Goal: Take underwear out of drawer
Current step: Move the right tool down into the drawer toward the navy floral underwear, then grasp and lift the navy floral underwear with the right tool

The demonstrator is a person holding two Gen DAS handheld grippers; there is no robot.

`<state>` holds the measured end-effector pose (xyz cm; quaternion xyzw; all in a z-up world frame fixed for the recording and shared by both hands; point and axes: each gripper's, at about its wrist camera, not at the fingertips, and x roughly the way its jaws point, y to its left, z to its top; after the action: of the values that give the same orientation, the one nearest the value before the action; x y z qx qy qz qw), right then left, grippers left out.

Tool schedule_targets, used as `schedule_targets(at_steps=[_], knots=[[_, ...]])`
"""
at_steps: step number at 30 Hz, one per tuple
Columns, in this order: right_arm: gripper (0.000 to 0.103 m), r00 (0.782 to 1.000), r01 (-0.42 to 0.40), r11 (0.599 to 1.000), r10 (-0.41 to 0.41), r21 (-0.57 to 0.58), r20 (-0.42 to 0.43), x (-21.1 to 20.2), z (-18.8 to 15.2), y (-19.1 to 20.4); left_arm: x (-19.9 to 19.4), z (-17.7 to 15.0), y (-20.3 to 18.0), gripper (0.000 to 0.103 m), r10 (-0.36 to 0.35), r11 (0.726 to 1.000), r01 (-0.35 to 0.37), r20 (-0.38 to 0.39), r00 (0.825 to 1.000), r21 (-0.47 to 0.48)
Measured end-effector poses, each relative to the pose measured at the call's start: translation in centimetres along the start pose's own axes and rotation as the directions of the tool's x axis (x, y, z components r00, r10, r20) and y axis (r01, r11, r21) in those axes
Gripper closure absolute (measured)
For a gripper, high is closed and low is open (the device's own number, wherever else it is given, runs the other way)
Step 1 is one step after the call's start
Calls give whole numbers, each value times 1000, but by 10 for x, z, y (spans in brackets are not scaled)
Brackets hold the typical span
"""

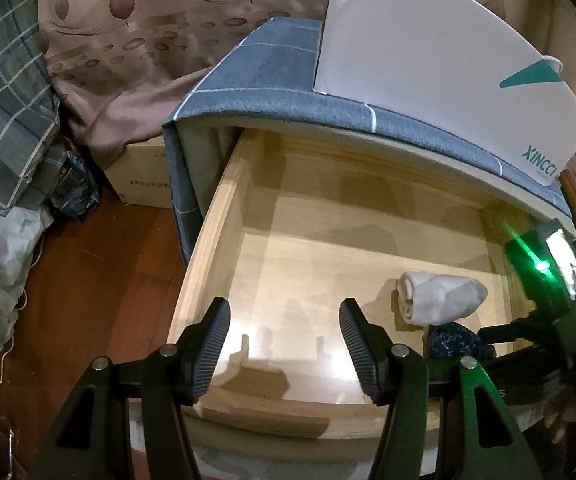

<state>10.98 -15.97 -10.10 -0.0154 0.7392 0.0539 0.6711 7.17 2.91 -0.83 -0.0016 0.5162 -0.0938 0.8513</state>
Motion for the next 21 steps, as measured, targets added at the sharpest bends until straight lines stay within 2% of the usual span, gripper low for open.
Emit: schedule_targets(at_steps=[6,8,11,17,21], knots=[[37,998,15,1000,-16,-16,-61,17,4,4,1,0,-3,45,-4,1000,4,-9,1000,19],[47,997,26,999,-27,-19,-67,18,3,2,3,0,-5,45,-4,1000,4,-14,1000,28],[56,997,26,1000,-26,3,-72,21,0,-6,4,0,-6,45,1,999,0,-15,1000,37],[63,997,35,999,-32,41,-66,23,-15,-30,8,1,-9,45,7,999,-6,-21,1000,52],[64,997,50,996,-46,68,-58,22,-24,-41,8,-1,-13,45,9,997,-7,-27,1000,74]])
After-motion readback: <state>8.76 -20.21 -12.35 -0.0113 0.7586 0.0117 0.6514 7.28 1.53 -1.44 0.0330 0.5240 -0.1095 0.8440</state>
